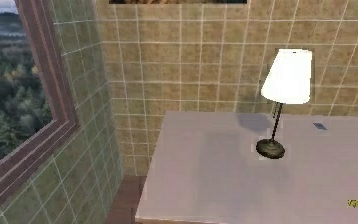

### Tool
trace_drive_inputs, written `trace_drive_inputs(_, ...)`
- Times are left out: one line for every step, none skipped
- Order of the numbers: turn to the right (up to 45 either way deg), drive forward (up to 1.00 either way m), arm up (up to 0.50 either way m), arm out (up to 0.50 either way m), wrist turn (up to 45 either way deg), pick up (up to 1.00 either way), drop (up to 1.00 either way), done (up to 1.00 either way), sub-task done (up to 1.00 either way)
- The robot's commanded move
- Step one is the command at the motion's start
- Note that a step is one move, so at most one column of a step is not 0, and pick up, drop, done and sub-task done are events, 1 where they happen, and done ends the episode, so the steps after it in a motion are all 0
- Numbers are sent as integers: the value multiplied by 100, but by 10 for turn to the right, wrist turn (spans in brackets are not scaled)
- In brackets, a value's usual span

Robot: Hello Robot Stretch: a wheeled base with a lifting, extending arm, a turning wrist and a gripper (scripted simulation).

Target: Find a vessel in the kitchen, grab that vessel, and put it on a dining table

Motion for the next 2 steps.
trace_drive_inputs(-390, 0, 0, 0, 0, 0, 0, 0, 0)
trace_drive_inputs(240, 0, 0, 0, 0, 0, 0, 0, 0)
